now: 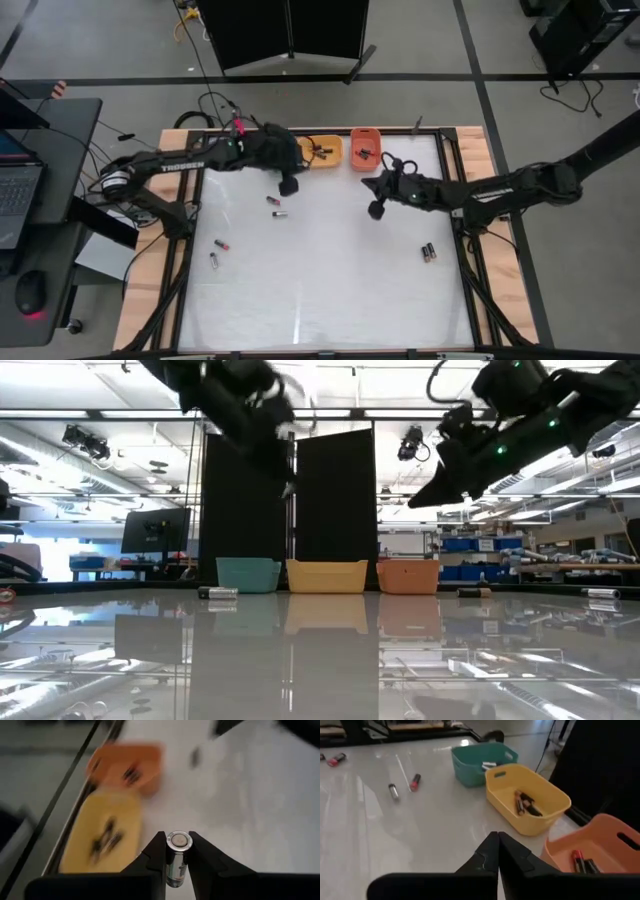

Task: Sort batteries
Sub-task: Put the silver battery into the green bin

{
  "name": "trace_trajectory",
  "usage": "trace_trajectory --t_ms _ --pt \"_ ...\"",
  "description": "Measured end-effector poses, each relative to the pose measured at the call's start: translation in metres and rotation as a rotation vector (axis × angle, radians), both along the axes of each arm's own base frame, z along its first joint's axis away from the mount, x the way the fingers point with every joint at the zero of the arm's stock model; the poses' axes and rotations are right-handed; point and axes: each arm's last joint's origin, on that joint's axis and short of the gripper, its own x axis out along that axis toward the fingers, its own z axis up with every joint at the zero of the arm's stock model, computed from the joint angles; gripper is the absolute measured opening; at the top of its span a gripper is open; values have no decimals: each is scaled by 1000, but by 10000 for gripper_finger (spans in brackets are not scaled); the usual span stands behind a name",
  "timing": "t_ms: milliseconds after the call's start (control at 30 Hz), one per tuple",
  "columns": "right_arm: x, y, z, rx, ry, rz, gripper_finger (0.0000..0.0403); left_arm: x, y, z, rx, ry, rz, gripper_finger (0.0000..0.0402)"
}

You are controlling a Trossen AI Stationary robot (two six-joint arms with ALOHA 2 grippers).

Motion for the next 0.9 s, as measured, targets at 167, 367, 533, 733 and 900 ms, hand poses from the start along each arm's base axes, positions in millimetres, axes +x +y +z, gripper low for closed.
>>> trace_trajectory --t_ms 167,367,533,733,900 --pt "2 -13 -11 39 44 -7 19 -28 43 -20 -47 37 200 57" --pt "7 -26 -31 65 110 -47 10 -50 72 -47 -105 108 329 57" --pt "11 -32 -39 89 105 -29 12 -52 85 -69 -157 191 364 57" --pt "12 -33 -40 90 100 -26 11 -49 91 -89 -199 244 381 57" --pt "12 -33 -40 92 102 -22 17 -48 92 -91 -192 245 406 73"
